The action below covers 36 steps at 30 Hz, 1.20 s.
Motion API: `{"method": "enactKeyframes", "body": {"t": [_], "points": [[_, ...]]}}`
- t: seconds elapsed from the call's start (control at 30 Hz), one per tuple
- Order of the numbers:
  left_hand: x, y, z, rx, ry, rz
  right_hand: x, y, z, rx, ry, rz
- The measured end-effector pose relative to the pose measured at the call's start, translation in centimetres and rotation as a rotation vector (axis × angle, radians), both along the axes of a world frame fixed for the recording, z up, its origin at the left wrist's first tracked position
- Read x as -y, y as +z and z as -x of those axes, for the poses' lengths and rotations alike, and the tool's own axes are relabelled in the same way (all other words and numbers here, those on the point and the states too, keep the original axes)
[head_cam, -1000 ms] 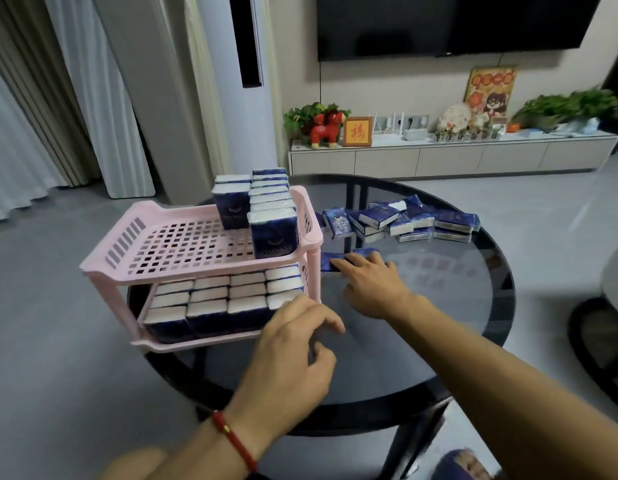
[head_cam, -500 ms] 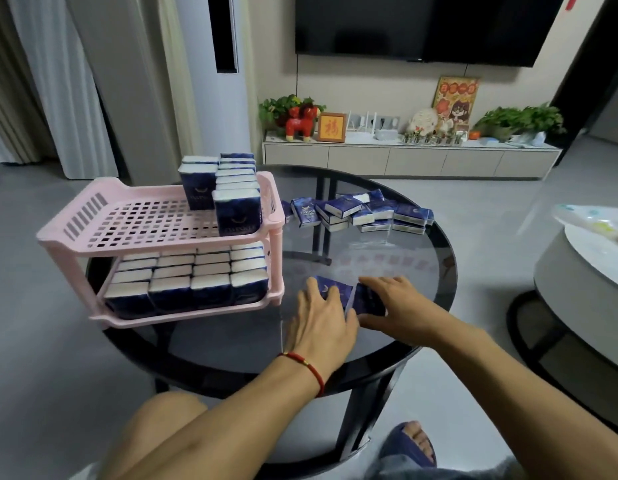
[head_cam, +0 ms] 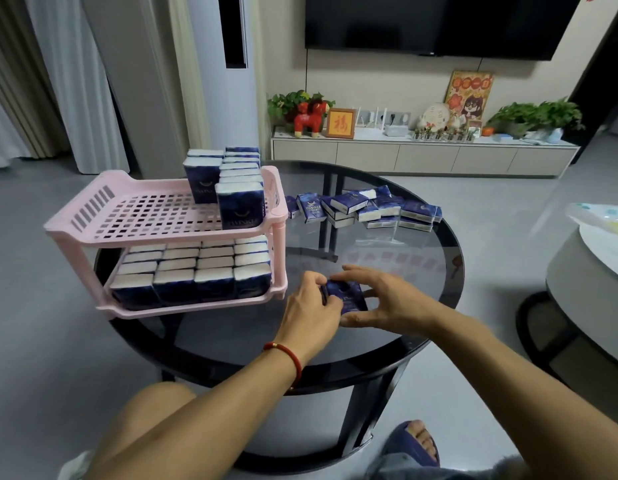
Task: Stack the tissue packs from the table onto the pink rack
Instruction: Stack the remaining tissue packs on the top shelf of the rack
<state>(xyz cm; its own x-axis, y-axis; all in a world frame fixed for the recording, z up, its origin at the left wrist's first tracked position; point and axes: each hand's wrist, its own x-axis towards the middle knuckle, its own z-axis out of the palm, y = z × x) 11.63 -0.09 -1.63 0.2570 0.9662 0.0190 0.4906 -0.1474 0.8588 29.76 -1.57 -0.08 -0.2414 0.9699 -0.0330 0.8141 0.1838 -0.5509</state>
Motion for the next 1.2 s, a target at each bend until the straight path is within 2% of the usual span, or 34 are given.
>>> {"method": "enactKeyframes", "body": {"t": [0.17,0.27,0.33,0.47,0.57,0.73,0.9,1.1,1.2], "points": [[-1.0,-0.4,-0.4,0.036,-0.021,0.194,-0.7,-0.5,-0.6,-0.128,-0.018,0.062],[-1.4,-0.6,0.0,0.125,-0.053,0.248,-0.1,-0.6,-0.6,-0.145,-0.007,-0.063],[-1.4,-0.6,0.4,0.121,-0.089,0.191,0.6,-0.5,-0.4,-0.148,0.029,-0.137],[-0.7,-0.1,1.3,-0.096,-0.166,-0.113,1.6,0.2,-0.1,-0.192,-0.015,-0.176],[-0.4,-0.1,1.6,-0.167,-0.217,-0.199,1.8,0.2,0.2,-0.189,-0.058,-0.161],[-0.5,0.4,2.4,-0.116,-0.25,-0.179,1.7,0.6,0.3,-0.233,-0.068,-0.104],[0.3,1.9,4.0,-0.064,-0.197,-0.261,1.9,1.8,1.2,-0.347,-0.042,-0.129],[3.2,4.8,9.7,-0.028,-0.123,-0.338,1.8,4.5,4.7,-0.536,0.067,-0.11],[3.8,6.9,13.1,0.006,-0.036,-0.373,1.5,5.4,6.4,-0.608,0.06,-0.167]]}}
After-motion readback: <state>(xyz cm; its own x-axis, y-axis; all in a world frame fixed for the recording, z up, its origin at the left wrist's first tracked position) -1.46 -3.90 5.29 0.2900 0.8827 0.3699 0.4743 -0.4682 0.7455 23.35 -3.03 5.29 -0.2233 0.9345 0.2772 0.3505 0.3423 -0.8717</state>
